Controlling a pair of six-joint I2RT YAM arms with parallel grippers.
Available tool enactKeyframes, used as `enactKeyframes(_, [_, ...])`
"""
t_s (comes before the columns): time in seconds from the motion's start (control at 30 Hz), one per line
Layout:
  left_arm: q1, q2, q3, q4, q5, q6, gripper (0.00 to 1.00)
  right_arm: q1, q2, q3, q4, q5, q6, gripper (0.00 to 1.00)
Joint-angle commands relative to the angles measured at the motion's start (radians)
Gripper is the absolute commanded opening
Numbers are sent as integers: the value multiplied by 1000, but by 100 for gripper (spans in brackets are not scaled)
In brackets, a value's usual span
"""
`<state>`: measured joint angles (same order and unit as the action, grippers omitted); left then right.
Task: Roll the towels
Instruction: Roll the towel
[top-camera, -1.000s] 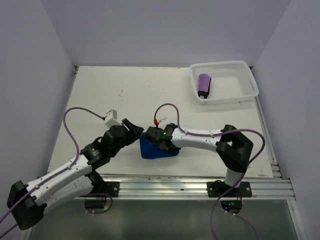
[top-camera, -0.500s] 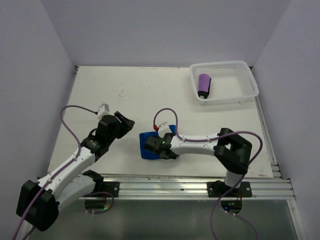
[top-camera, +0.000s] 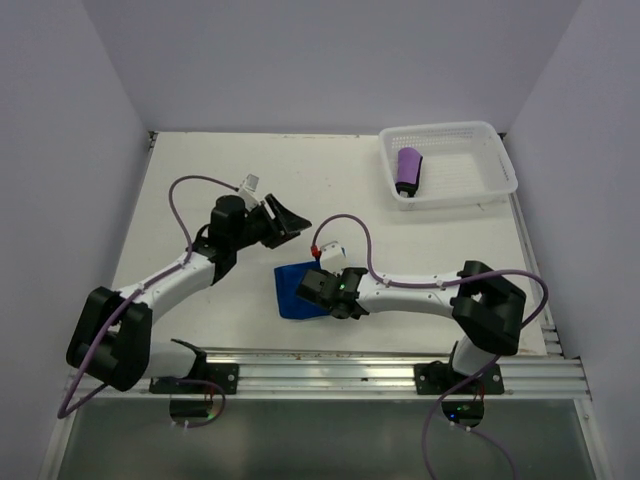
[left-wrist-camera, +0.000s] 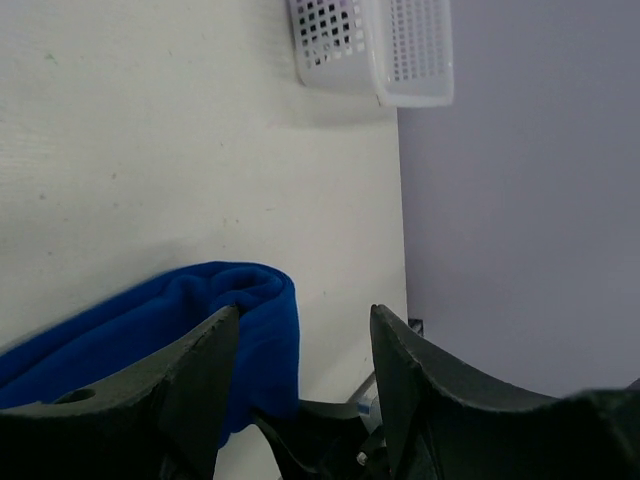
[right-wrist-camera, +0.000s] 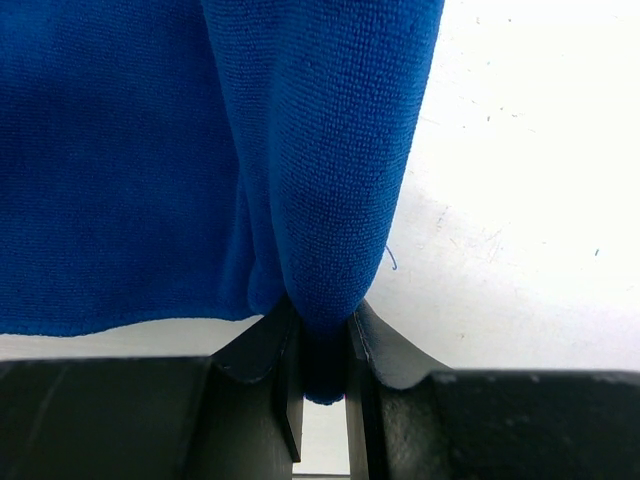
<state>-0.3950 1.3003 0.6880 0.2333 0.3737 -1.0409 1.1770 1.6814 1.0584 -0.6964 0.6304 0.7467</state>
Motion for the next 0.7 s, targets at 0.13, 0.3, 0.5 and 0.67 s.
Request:
enactKeyframes(0.13, [-85,129,28,187,202,-85,59,0,-26,-3,41,3,5,0])
enactKeyframes(0.3, [-137,122,13,164,145,-90,58,-2,-8,2,35,3,25,0])
enactKeyframes(0.5, [-171,174,27,152,162,-96,58,-4,-22,-15,58,2,37,0])
enactKeyframes(0.67, [-199,195,31,115,130,-73,58,-5,-54,-46,83,9,43,0])
